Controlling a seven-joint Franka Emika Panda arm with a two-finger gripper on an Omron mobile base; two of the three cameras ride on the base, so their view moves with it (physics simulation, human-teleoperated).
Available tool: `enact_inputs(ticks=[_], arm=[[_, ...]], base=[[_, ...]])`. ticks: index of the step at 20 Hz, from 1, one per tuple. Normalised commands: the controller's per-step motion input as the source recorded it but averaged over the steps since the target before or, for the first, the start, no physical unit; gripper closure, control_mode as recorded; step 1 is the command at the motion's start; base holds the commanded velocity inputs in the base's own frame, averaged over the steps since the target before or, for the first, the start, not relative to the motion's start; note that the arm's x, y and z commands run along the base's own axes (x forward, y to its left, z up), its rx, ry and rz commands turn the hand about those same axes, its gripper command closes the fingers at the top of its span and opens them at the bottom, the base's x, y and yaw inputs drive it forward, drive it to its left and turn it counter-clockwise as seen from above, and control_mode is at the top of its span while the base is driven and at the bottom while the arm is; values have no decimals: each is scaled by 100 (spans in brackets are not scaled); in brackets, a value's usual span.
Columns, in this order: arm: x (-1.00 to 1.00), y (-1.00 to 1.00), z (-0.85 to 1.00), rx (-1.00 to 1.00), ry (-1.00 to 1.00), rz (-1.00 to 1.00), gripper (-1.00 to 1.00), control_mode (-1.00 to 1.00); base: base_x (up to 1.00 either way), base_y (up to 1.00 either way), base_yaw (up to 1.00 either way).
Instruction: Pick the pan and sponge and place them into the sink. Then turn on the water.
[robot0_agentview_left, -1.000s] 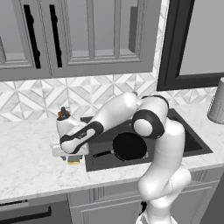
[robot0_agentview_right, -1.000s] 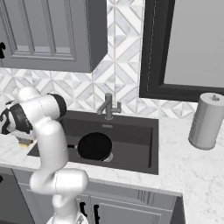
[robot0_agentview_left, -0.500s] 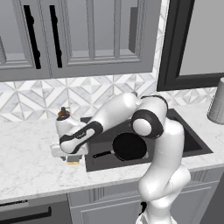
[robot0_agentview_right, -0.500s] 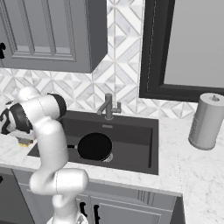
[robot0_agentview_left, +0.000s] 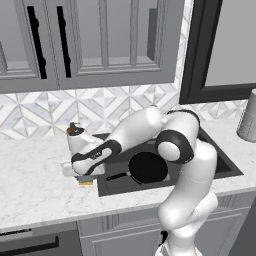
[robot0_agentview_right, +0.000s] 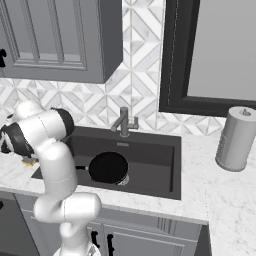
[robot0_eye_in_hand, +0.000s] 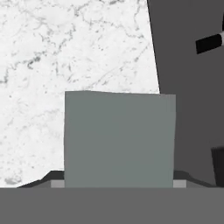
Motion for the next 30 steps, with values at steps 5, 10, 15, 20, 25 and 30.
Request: enact_inputs(ticks=[5,10,15,20,25,30], arm=[[0,-88,52,0,-1,0,100,-100],[24,-100,23,0,7,0,100,-100],[71,-100,-20,0,1,0,100,-100],[95,-100,-59,0,0,0,100,-100],[52,-48,-43,0,5,0,100,-100],[19,-1,-32,0,5,0,100,-100]], base=[[0,0,0],[0,0,0],[0,0,0],[0,0,0],[0,0,0],[0,0,0]])
